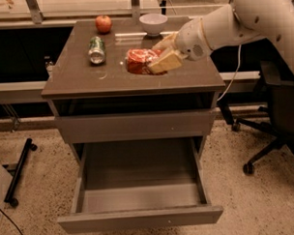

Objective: Pick coke can from middle drawer and place on counter

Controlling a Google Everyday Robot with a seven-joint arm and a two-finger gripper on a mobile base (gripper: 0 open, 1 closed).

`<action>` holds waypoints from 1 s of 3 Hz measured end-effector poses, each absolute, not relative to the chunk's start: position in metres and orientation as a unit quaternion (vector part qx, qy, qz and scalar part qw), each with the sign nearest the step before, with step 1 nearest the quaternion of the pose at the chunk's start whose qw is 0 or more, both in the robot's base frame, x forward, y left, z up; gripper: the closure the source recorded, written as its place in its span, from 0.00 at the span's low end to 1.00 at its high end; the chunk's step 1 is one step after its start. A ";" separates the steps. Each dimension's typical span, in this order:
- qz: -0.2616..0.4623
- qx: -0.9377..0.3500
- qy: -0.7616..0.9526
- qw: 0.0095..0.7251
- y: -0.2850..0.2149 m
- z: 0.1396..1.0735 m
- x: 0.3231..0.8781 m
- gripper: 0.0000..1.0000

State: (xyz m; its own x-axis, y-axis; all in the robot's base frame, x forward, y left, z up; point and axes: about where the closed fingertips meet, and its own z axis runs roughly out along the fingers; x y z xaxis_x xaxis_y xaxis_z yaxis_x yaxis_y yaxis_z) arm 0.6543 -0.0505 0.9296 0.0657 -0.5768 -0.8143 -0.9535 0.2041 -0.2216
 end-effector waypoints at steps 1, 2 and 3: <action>0.206 -0.556 0.678 0.434 -0.047 0.917 0.705 1.00; 0.208 -0.527 0.702 0.432 -0.042 0.880 0.754 1.00; 0.217 -0.500 0.720 0.430 -0.042 0.842 0.792 0.82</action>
Offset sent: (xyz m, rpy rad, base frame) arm 0.1632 0.0063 -0.0971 0.0399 0.1008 -0.2486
